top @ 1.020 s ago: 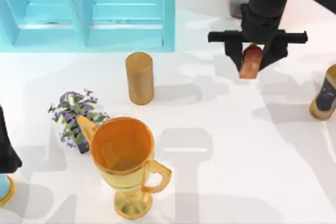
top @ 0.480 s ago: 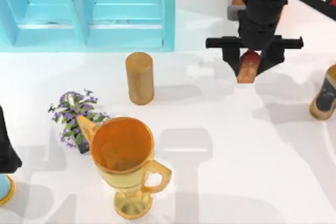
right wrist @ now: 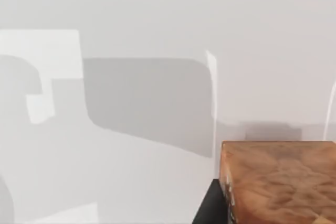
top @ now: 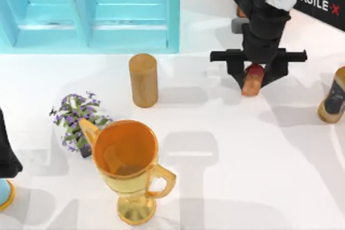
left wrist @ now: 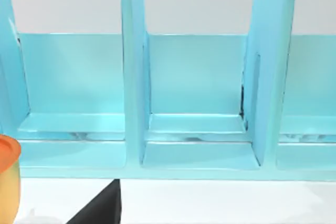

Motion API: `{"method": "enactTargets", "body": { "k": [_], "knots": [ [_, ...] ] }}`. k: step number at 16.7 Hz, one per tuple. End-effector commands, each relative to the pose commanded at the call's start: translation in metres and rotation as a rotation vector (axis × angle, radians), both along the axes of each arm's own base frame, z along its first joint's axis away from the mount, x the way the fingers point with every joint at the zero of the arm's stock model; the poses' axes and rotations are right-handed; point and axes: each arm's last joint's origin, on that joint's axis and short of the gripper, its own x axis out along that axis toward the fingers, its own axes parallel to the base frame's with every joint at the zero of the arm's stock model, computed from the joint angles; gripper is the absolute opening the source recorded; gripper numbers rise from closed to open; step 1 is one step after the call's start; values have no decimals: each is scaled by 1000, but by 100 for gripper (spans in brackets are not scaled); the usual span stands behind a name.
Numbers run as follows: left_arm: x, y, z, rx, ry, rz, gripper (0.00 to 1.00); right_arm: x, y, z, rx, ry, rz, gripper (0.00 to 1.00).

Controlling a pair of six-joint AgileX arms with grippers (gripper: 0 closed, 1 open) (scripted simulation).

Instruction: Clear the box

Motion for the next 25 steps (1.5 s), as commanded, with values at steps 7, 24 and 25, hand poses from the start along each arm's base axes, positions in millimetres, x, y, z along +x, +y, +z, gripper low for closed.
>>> {"method": "enactTargets", "body": {
  "k": [7,24,25],
  "knots": [
    [0,0,0,0,0,0,100,0,0,0,0,0,0,45],
    [0,0,0,0,0,0,100,0,-1,0,0,1,-2,100],
    [0,0,0,0,0,0,100,1,0,1,-3,6,-3,100]
  ]
}}
